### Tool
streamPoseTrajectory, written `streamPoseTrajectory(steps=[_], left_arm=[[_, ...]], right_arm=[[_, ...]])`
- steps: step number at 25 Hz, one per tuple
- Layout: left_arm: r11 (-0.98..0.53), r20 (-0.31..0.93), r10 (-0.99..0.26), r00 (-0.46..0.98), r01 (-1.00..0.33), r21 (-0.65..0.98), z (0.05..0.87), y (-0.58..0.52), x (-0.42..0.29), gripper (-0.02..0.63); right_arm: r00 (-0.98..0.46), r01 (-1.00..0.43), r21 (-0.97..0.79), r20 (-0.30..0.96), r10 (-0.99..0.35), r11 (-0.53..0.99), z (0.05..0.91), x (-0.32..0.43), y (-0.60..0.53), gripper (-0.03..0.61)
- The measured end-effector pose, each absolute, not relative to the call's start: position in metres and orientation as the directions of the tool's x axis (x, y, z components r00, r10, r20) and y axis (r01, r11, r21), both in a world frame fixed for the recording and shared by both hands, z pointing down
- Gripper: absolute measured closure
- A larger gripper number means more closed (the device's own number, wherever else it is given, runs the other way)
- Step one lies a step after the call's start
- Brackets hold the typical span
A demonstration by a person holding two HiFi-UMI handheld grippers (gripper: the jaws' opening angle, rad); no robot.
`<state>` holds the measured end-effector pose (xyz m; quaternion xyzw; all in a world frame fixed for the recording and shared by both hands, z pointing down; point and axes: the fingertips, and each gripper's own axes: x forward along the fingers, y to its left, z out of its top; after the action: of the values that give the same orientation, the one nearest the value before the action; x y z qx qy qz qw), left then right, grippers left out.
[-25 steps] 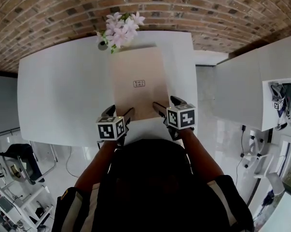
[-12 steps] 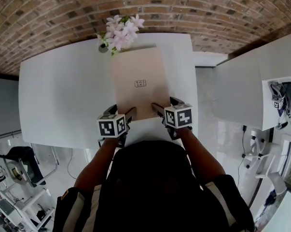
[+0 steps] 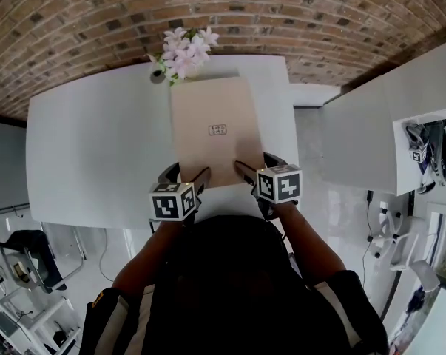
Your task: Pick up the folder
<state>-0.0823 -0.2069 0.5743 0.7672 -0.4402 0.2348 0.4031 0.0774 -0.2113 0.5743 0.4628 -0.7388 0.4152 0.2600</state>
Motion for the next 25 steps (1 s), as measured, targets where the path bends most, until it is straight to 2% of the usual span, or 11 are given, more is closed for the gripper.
streamPoseTrajectory(steps=[18, 25], left_arm=[[-0.508, 0.579, -0.515, 0.632, -0.769, 0.388, 0.5, -0.154, -0.111, 0.227], [-0.562, 0.539, -0.526, 0.658, -0.744, 0.36, 0.474, -0.115, -0.099, 0.227]], right_arm=[[-0.283, -0.952, -0.289, 0.698, -0.657, 0.102, 0.493, 0.044, -0.126, 0.202], [-0.258, -0.955, -0.286, 0.654, -0.711, 0.084, 0.468, 0.052, -0.08, 0.202]])
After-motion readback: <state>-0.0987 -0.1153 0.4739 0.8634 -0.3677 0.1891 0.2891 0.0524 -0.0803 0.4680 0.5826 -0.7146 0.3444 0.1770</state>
